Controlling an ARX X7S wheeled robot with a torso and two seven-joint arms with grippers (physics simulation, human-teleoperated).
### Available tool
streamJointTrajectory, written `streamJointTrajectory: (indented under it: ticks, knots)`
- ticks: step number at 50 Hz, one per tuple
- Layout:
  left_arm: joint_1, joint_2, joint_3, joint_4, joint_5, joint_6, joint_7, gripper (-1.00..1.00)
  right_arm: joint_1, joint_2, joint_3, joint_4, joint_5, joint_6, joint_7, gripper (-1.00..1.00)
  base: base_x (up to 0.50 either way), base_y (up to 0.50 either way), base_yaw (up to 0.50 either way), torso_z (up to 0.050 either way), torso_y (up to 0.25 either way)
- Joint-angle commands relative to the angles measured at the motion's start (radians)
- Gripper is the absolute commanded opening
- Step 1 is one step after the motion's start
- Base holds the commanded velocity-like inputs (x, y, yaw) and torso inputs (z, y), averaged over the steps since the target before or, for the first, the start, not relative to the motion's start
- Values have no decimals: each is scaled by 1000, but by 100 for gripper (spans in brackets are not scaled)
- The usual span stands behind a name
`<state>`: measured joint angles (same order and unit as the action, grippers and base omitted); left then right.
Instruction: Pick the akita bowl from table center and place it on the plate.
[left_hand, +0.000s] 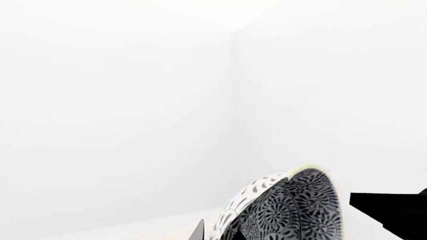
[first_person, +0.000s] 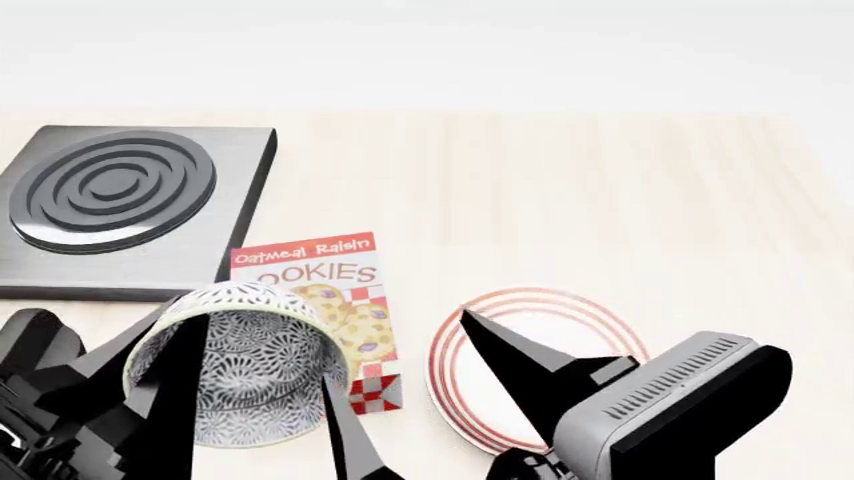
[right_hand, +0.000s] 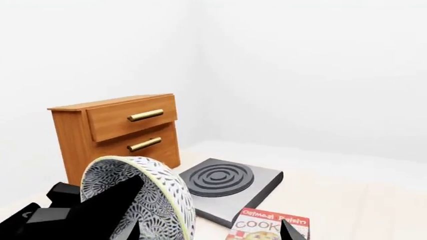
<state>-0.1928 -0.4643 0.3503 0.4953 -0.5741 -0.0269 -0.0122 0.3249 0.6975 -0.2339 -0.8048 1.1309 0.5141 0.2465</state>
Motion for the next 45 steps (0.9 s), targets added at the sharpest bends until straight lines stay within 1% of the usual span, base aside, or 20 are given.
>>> streamJointTrajectory:
  ticks: [1, 35, 36, 45]
  knots:
    - [-5, 5, -11, 16, -4, -1, 9, -100, 22, -49, -26, 39, -30, 3, -24, 100, 0, 0, 0, 0, 0]
    - [-6, -14, -14, 54, -13, -8, -8, -100, 73, -144, -101, 162, -81, -5, -69, 100, 0, 0, 0, 0, 0]
    - [-6, -14, -15, 53, -13, -8, -9, -100, 73, -144, -102, 161, -83, -6, -69, -100, 0, 0, 0, 0, 0]
    - [-6, -18, -11, 61, -13, -12, -14, -100, 65, -140, -101, 151, -82, -12, -69, -100, 0, 0, 0, 0, 0]
